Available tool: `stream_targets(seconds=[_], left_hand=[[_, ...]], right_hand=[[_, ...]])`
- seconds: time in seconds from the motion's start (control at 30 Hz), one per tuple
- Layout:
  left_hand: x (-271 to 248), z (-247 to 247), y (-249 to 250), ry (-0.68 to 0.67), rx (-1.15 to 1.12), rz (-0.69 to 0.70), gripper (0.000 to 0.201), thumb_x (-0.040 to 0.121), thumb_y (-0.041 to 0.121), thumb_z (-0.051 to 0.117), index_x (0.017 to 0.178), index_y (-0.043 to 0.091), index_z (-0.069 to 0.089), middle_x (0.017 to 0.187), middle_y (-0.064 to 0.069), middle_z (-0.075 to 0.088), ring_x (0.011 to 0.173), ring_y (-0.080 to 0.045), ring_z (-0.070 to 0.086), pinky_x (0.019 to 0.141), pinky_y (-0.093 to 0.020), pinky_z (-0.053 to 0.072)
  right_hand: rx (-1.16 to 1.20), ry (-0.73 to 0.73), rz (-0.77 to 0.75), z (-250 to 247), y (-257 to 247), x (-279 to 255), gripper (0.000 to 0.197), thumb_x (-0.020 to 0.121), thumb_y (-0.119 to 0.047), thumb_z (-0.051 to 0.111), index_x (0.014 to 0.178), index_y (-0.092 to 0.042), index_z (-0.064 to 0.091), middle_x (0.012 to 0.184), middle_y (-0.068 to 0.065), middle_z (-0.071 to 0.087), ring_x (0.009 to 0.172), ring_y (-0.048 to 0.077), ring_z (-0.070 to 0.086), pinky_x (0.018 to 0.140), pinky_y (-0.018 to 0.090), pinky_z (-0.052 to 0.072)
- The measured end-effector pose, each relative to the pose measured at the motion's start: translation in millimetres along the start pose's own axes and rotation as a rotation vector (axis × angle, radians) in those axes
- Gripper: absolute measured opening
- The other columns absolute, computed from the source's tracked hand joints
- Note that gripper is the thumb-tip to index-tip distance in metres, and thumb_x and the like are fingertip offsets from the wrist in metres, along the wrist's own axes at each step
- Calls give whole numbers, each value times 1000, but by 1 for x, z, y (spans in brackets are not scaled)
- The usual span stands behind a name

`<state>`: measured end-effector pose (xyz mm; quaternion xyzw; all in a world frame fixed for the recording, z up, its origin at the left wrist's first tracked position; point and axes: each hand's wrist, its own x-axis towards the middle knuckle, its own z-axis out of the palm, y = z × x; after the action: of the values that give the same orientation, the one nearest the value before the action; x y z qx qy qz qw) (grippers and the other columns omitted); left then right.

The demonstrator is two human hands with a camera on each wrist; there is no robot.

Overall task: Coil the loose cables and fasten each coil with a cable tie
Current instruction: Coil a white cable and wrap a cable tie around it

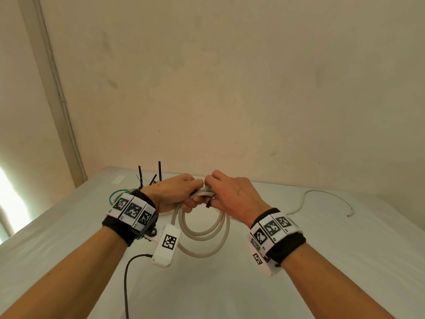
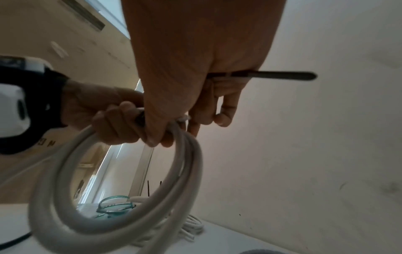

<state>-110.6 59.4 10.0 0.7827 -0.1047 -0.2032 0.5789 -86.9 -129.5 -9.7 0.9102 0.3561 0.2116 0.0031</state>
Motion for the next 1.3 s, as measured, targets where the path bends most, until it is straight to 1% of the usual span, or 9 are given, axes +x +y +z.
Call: stream_targets(seconds=[0.17,0.33,0.4,0.57,0.8,1.0,1.1,1.2,1.3], left_hand=[[0,7,5,4,-9,84,39,110,13,29,91,-2,60,68,-6,51,53,-11,37,51,-22,39],[-5,10,2,135,163,190,28,111,17,33,107,-2,54,79,-13,68,65,-23,65,68,-37,60],[-5,10,-2,143,270,206,23,112,17,31,113,0,45,89,-11,77,79,-25,76,80,-40,60],[-2,10,-10,182,377,306,23,113,21,28,113,3,43,101,-9,79,98,-17,77,97,-42,56],[-5,11,-20,326,271,403,22,113,17,29,116,5,47,100,-9,79,99,-18,76,100,-46,56],[-8,10,-24,316,278,391,27,112,17,34,130,8,51,108,-6,78,106,-15,74,104,-41,54],[-15,-1,-21,308,328,401,27,111,11,39,128,7,60,111,-3,77,108,-14,74,103,-36,54],[-47,-30,-17,432,192,424,26,110,0,34,117,-4,59,104,-14,78,103,-27,76,95,-32,58],[-73,-60,-5,576,119,424,30,110,1,30,115,-5,59,98,-19,78,98,-32,77,92,-32,60]], right_hand=[[-104,-70,70,7,-2,4,27,109,-40,40,119,-16,47,110,0,68,88,30,69,63,35,34],[-136,-39,118,10,7,0,30,111,-42,32,115,-18,49,102,-1,70,76,28,65,60,34,34],[-136,-61,148,13,10,-3,30,111,-43,32,115,-19,49,102,-1,70,77,30,65,61,34,35],[-112,-62,240,16,16,-8,28,111,-42,33,117,-19,48,103,-1,70,82,31,68,62,34,36],[-49,-33,384,11,24,-6,32,112,-41,31,116,-16,50,98,4,71,83,35,68,63,35,37],[-173,12,414,15,20,-10,28,112,-36,30,115,-16,49,97,2,72,74,33,66,56,31,28],[-148,-27,406,15,24,-9,28,111,-36,33,118,-16,52,101,3,73,84,33,70,61,31,34],[-70,-115,611,14,60,-29,23,107,-26,42,121,-16,58,112,8,73,101,34,72,71,35,43],[-205,-92,603,17,91,-53,18,109,-27,39,117,-17,52,102,4,73,86,32,71,61,33,39]])
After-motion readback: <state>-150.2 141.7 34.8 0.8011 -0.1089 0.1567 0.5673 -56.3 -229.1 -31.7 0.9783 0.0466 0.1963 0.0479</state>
